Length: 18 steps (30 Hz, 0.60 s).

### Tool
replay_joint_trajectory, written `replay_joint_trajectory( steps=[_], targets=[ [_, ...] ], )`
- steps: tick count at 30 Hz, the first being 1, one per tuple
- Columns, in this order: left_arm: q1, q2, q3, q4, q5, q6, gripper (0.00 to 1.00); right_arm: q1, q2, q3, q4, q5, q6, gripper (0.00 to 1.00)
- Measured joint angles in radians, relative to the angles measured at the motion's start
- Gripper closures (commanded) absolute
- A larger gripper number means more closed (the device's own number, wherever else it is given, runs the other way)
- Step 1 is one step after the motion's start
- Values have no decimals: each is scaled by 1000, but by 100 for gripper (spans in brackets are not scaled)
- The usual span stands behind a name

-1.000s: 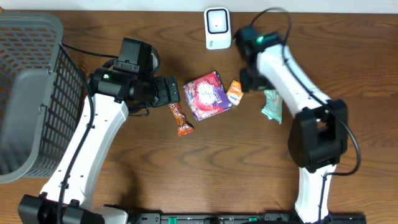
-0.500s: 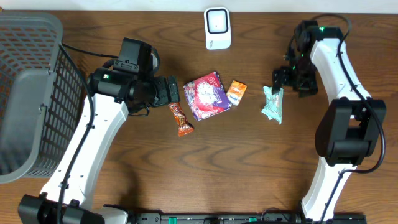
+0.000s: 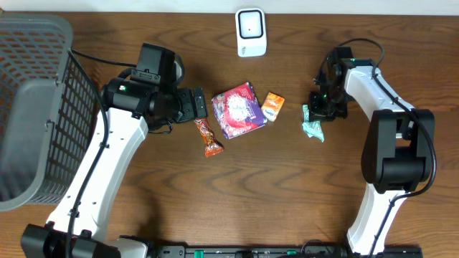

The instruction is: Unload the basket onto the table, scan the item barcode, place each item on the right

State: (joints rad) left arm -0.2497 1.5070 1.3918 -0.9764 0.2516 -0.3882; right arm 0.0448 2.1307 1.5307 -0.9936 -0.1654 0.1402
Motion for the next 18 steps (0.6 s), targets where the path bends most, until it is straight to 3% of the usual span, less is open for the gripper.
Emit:
replay_joint_trajectory(
  steps=[8,13,14,18],
  targets=[
    [0,0,0,0,0,0,2,0,15,165,-6,-27,59,99],
    [0,0,0,0,0,0,2,10,15,331,189,-110,156,99],
    [0,0,0,-1,0,0,2,19,13,354,293,-126,198,99],
    [0,0,0,0,0,0,2,72,13,361,509,-119,280,99]
  ],
)
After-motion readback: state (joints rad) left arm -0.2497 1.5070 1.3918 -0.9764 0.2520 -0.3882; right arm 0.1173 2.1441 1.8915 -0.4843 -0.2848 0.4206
